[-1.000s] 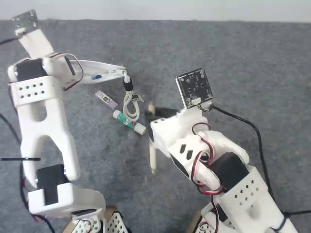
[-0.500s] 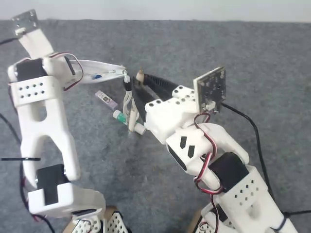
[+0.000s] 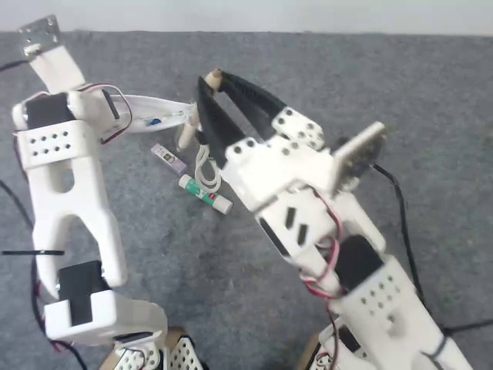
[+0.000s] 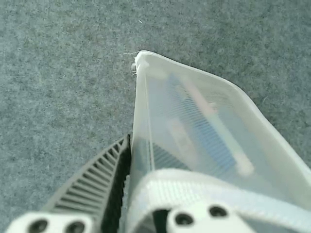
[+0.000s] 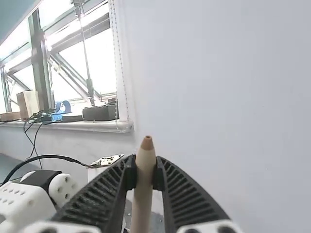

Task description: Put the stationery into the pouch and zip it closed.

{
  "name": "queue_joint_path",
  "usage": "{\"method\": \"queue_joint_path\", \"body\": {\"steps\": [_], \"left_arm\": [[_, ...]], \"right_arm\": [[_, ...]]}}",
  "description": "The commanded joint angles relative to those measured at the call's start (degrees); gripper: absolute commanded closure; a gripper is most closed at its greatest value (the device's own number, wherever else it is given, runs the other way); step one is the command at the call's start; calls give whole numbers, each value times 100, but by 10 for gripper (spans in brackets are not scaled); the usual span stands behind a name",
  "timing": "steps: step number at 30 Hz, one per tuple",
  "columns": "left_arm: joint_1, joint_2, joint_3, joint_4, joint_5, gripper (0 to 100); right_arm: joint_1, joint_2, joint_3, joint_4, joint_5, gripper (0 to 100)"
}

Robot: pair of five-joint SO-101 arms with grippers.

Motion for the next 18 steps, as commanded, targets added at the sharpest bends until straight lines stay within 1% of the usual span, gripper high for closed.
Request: {"method": "queue_joint_path", "body": {"steps": [1,11,18], "left_arm": [[26,-62,-31,-149,53,989],[26,-53,-31,-149,53,989],[26,-53,-31,-149,53,989]], "right_arm": [[-57,558,-343,-813,70,992],[-31,1736,-343,-2563,79,992],[-57,2352,-343,-2774,79,992]]}}
